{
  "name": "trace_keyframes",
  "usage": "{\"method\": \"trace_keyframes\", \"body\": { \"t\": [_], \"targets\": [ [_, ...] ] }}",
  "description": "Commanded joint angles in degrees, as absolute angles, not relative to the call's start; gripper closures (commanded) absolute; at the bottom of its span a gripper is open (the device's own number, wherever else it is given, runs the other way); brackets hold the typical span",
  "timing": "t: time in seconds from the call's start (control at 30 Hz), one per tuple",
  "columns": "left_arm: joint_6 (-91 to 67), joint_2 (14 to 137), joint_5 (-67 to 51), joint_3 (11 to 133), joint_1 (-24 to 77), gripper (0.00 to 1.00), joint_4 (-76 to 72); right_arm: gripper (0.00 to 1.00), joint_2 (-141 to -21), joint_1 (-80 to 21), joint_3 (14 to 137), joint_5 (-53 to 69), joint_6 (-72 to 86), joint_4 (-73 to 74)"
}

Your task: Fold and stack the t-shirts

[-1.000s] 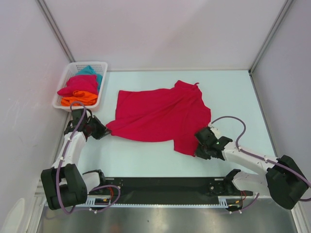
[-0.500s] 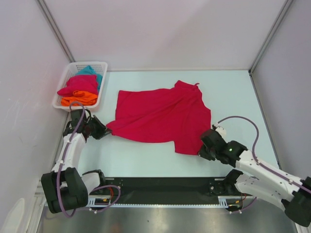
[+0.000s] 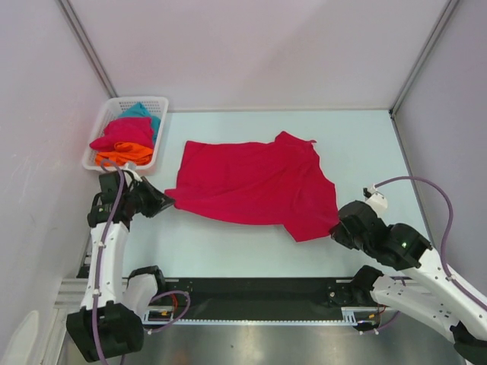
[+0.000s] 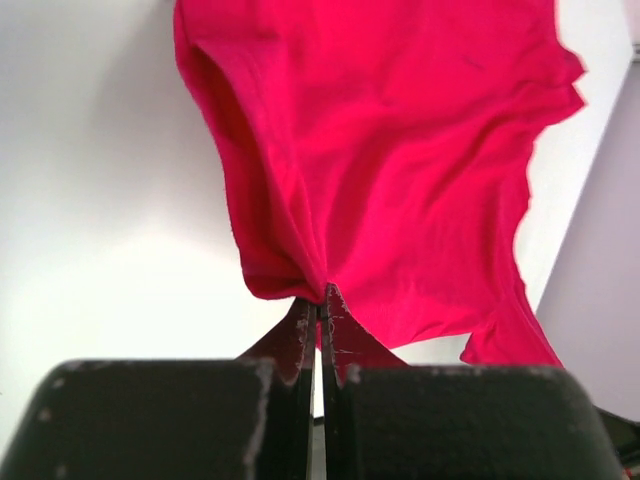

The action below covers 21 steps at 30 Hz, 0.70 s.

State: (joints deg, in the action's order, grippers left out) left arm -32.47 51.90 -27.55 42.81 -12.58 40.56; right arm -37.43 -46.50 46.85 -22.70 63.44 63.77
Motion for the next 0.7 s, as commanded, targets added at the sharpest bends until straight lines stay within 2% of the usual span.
{"method": "trace_keyframes", "body": {
  "t": [0.0,0.2,0.37,0.53,0.67],
  "targets": [
    [-31.7,49.1,-31.6,48.9,-13.2,1.0,44.8,1.0,-36.8,-47.2,51.1,-29.9,64.7,67.9],
    [-31.4,50.1,-30.6,53.2,-13.3,1.0,45.8,1.0,-38.6,-47.2,54.1,-33.0,60.3,64.8],
    [-31.5,61.2,-30.4,50.2,-13.2,1.0,37.1,1.0,-47.0,-43.5,53.3,-37.1,52.8,54.9],
    [-31.1,75.6,-29.4,53.6,-13.2,1.0,32.3,1.0,-58.5,-31.9,52.4,-26.6,42.0,40.1],
    [-31.6,86.5,-32.1,58.1,-13.3,0.98,29.2,1.0,-68.0,-26.4,54.9,-22.7,38.8,34.8]
  ]
}}
